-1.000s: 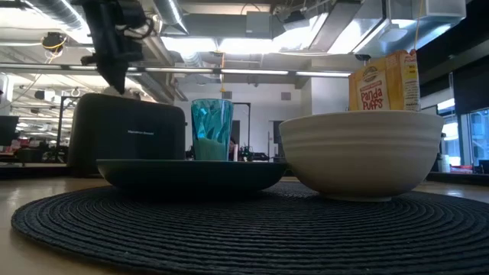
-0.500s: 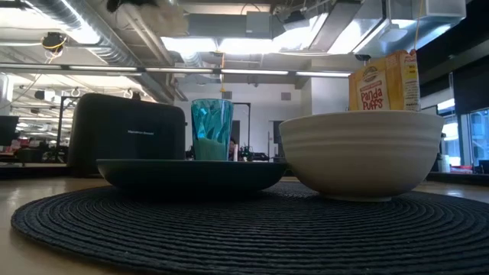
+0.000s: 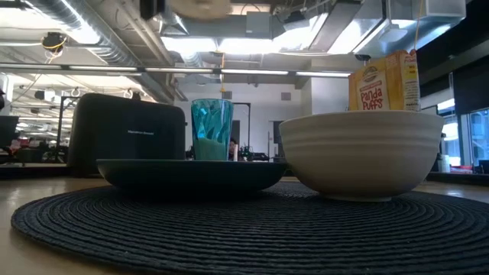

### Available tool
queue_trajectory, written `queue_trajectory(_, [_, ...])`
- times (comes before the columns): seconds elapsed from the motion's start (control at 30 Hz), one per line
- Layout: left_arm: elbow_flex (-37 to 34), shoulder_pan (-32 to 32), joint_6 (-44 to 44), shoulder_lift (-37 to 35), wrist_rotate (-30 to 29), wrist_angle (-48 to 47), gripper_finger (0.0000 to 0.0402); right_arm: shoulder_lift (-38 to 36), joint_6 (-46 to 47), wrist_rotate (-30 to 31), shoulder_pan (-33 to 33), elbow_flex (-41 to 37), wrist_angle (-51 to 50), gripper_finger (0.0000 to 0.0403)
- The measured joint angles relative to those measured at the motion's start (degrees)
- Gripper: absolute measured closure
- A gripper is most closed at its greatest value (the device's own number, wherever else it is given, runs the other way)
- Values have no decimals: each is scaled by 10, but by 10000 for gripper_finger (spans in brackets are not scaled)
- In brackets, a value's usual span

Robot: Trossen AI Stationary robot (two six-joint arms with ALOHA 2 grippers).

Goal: Arrange a breakfast setting
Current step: Put the bagel on the blue plate, then put the cup of milk on the blue table mat to the top of the blue plate

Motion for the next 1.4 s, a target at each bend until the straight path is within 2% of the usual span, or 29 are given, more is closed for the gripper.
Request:
queue_trajectory(0.23, [-82, -87, -106, 92, 4, 15, 395, 0, 2, 1, 0, 0, -12, 153])
queue_trajectory(0.53, [-98, -109, -116, 207, 34, 28, 394, 0, 4, 3, 0, 0, -30, 153])
queue_trajectory(0.77, [-98, -108, -126, 280, 50, 22, 392, 0, 40, 19, 0, 0, -69, 153])
queue_trajectory(0.87, [-98, -109, -135, 283, 38, 22, 379, 0, 49, 18, 0, 0, -82, 153])
queue_trajectory(1.0, [-98, -109, -129, 273, 17, 8, 336, 0, 50, 18, 0, 0, -81, 153])
queue_trajectory(1.23, [-98, -109, -128, 214, -27, -82, 267, 2, 66, 24, 0, 0, -78, 153])
queue_trajectory(1.33, [-98, -109, -128, 170, -50, -100, 253, 16, 113, 49, 0, 0, -76, 153])
queue_trajectory(1.4, [-98, -109, -121, 134, -85, -95, 249, 39, 160, 71, 0, 0, -68, 155])
